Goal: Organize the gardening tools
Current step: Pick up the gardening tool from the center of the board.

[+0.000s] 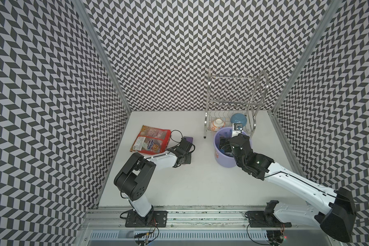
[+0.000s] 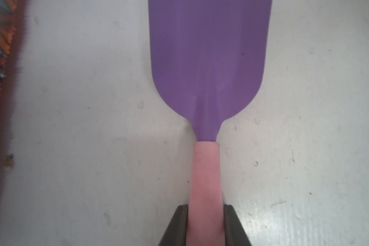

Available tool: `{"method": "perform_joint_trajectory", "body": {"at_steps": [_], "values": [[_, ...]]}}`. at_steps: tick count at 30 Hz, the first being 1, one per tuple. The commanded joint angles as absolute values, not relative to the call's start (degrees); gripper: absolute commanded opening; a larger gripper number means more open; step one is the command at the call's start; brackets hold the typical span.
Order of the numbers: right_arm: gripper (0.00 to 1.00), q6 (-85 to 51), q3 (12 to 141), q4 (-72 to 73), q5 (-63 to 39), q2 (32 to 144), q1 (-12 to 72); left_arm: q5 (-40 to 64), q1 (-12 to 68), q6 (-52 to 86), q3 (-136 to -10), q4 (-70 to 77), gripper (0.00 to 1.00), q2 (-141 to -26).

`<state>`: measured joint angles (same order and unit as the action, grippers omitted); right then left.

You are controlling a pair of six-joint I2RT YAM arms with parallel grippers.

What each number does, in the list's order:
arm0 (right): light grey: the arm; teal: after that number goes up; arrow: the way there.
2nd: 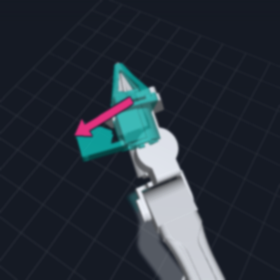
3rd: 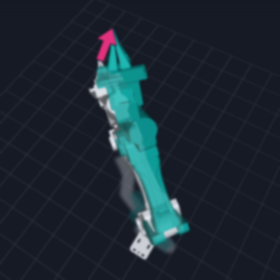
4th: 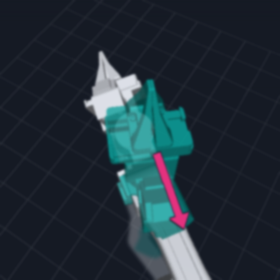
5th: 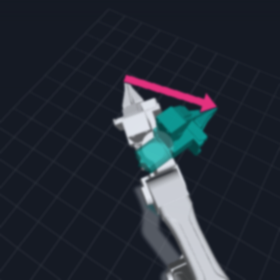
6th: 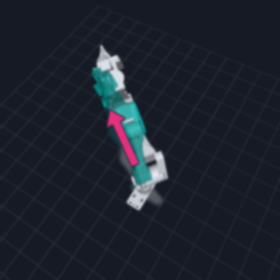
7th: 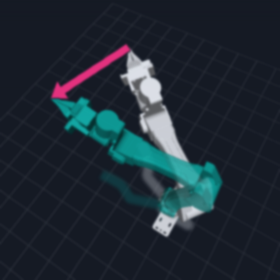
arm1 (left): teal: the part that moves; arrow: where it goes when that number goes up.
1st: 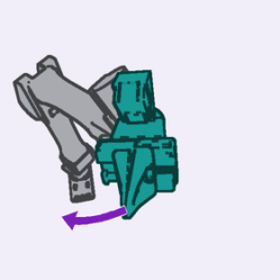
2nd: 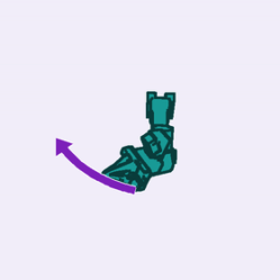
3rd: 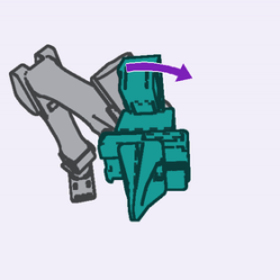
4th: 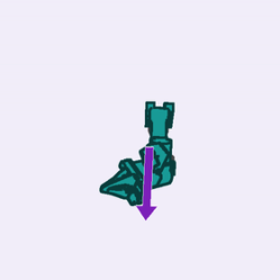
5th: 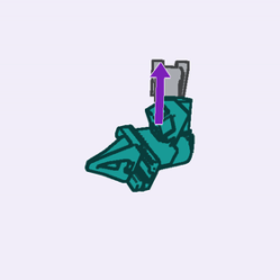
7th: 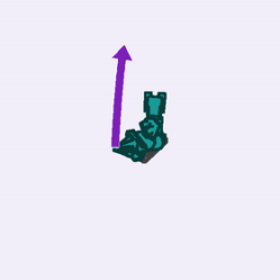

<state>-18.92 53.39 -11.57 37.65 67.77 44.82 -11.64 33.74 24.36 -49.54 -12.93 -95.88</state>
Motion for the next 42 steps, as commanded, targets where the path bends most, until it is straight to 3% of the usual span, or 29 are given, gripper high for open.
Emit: {"method": "perform_joint_trajectory", "body": {"at_steps": [1, 8, 18, 26, 42], "values": [[1.0, -19.2, 54.5, -11.4, 33.1, 65.8, 43.8, -15.7, 34.3, 21.1, -49.3, -5.7, 0.0, -89.1], [1.0, -19.4, 57.2, -13.6, 23.4, 64.0, 41.3, -17.3, 35.4, 14.4, -46.2, 8.7, 0.0, -77.1], [0.98, -17.6, 65.7, -17.7, 11.6, 64.0, 40.6, -7.7, 38.8, 1.3, -43.1, 23.6, 0.0, -71.6], [0.87, -16.9, 70.8, -20.5, 5.7, 64.6, 40.2, -0.8, 42.0, -5.4, -42.0, 27.4, 0.0, -70.9], [0.51, -17.3, 72.0, -21.3, -0.7, 65.9, 37.1, 2.7, 47.2, -11.7, -42.5, 26.8, 0.0, -70.8]]}}
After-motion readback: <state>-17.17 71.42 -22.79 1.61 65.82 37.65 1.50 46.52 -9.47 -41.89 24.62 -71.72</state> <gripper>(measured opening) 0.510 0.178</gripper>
